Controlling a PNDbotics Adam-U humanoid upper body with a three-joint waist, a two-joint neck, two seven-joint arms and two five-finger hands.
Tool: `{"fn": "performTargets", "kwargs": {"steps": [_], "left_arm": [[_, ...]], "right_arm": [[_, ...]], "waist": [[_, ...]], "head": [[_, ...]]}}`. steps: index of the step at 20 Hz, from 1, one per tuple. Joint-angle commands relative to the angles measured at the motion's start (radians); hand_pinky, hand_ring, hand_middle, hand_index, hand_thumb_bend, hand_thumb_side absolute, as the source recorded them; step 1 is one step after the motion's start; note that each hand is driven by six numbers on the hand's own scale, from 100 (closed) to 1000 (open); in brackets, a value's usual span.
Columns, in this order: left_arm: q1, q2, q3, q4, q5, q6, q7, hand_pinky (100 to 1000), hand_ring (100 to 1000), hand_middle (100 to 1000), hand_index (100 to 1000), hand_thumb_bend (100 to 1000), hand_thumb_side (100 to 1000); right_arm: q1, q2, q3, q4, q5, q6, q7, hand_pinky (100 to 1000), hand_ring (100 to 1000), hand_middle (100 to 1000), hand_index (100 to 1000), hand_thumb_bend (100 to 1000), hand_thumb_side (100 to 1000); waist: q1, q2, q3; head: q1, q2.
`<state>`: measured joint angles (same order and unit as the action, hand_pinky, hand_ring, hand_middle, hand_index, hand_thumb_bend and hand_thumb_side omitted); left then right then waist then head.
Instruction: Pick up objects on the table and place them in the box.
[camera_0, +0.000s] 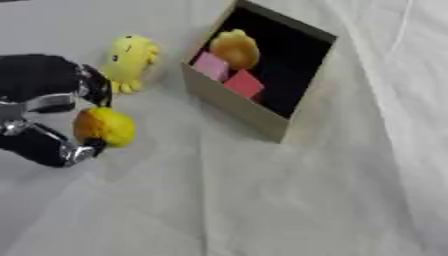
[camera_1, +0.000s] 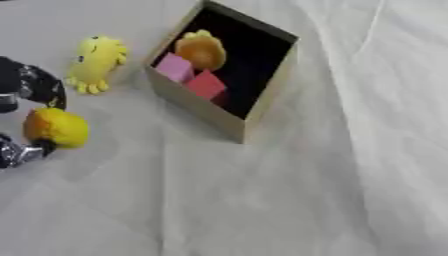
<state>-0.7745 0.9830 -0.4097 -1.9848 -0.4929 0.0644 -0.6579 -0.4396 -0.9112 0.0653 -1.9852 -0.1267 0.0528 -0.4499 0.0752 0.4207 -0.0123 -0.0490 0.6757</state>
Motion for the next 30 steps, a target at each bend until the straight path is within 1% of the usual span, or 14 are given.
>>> {"fn": "performTargets", "kwargs": {"steps": [1,3,4,6,9,13,17,20,23,27,30], "left_arm": [[-0.093,-0.03,0.031,-0.015,0.038,0.041,-0.002,793,715,646,642,146,289],[-0.174,-0.079,0.024,0.0,0.061,0.093,-0.032,795,718,651,646,142,290],[-0.219,-0.112,0.016,0.03,0.071,0.111,-0.048,796,719,652,647,139,290],[-0.3,-0.175,0.0,0.107,0.079,0.119,-0.067,797,720,653,648,136,294],[-0.398,-0.27,-0.014,0.23,0.052,0.094,-0.064,802,726,662,655,138,300],[-0.487,-0.389,-0.015,0.392,-0.001,0.025,-0.02,827,751,690,676,155,324],[-0.53,-0.483,-0.001,0.523,-0.063,-0.033,0.038,831,762,708,697,183,335],[-0.542,-0.523,0.005,0.594,-0.1,-0.061,0.063,836,773,725,725,216,354],[-0.546,-0.546,0.01,0.651,-0.135,-0.082,0.074,854,799,756,769,270,379],[-0.542,-0.561,0.01,0.699,-0.169,-0.119,0.063,891,866,843,899,383,462],[-0.539,-0.562,0.013,0.714,-0.178,-0.146,0.046,901,883,874,947,436,476]], "right_arm": [[-0.014,-0.032,-0.014,-0.015,0.001,-0.003,-0.002,802,829,845,822,100,677],[-0.02,-0.034,-0.012,-0.015,0.001,-0.004,0.001,802,829,845,822,100,677],[-0.025,-0.035,-0.009,-0.015,0.001,-0.004,0.004,802,829,845,822,100,677],[-0.033,-0.037,-0.006,-0.015,0.001,-0.003,0.008,802,829,845,822,100,676],[-0.048,-0.036,-0.001,-0.015,-0.001,-0.002,0.015,802,829,845,822,100,677],[-0.074,-0.031,0.006,-0.015,-0.003,-0.005,0.024,802,829,845,822,100,676],[-0.097,-0.023,0.013,-0.015,-0.006,-0.007,0.033,802,829,845,821,100,676],[-0.109,-0.018,0.017,-0.015,-0.009,-0.007,0.039,802,829,844,821,100,677],[-0.116,-0.014,0.018,-0.015,-0.011,-0.007,0.041,801,827,843,820,100,678],[-0.119,-0.012,0.018,-0.015,-0.012,-0.006,0.04,801,827,843,820,100,679],[-0.118,-0.011,0.017,-0.015,-0.014,-0.006,0.039,801,827,843,820,100,680]], "waist": [[0.0,-0.032,0.001],[0.004,-0.035,-0.001],[0.007,-0.037,-0.004],[0.011,-0.037,-0.011],[0.016,-0.036,-0.025],[0.018,-0.028,-0.044],[0.02,-0.018,-0.062],[0.024,-0.01,-0.071],[0.029,-0.003,-0.08],[0.033,0.004,-0.085],[0.033,0.006,-0.084]], "head": [[-0.012,-0.013],[-0.014,-0.015],[-0.013,-0.016],[-0.01,-0.019],[-0.003,-0.023],[0.017,-0.029],[0.031,-0.04],[0.035,-0.043],[0.037,-0.047],[0.036,-0.047],[0.031,-0.046]]}}
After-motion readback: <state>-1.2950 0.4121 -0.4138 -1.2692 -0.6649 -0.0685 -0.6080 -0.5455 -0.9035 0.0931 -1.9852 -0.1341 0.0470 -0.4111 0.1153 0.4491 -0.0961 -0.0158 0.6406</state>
